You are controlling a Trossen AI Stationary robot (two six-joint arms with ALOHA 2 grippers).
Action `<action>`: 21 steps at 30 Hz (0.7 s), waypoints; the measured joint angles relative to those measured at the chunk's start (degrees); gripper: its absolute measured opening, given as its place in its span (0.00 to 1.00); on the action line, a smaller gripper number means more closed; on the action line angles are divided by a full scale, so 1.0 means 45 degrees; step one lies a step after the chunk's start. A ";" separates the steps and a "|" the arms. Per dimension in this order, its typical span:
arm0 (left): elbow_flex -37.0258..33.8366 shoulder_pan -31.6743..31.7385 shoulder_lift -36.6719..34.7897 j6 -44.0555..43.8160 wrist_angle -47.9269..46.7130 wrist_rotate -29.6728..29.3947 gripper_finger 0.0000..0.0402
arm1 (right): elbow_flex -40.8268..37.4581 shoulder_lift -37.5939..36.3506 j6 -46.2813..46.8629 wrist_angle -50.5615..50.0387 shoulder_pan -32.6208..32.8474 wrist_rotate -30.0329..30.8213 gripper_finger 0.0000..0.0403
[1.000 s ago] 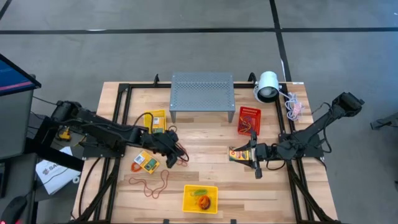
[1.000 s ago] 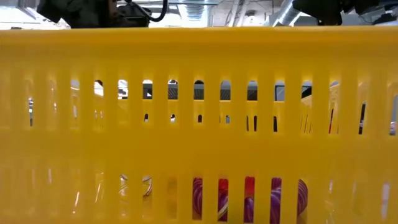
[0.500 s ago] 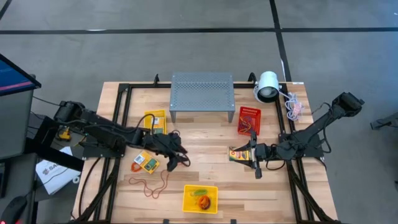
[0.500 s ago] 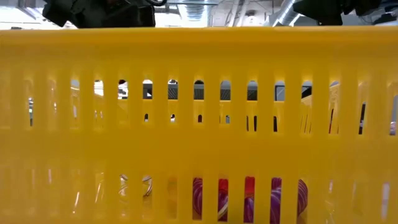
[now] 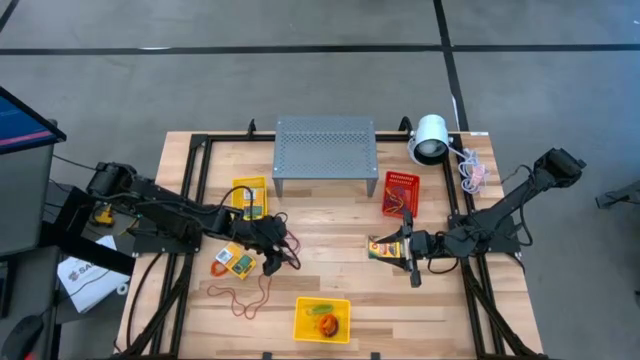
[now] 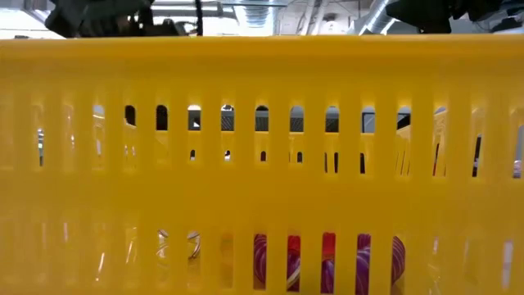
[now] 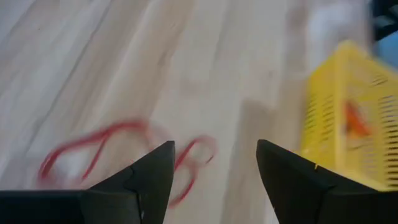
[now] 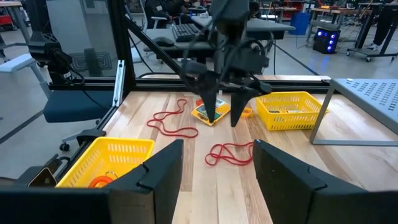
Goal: Pick & Place Office Desk Supplies
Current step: Put the red rubber band into the red bin
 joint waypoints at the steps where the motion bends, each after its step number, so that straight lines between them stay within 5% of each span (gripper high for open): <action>1: 0.0000 0.0000 0.0000 -0.0377 -0.0499 -0.0216 0.55 | 0.0000 0.0000 0.0000 0.0000 0.0000 0.0000 0.47; 6: -0.0005 0.0237 0.0000 -0.2477 -0.2279 -0.0922 0.53 | 0.0000 0.0000 0.0000 0.0000 0.0000 -0.0005 0.47; 21: 0.0019 0.0719 0.0628 -0.5813 -0.1864 -0.0414 0.53 | 0.0000 0.0000 -0.0005 0.0000 -0.0005 -0.0005 0.47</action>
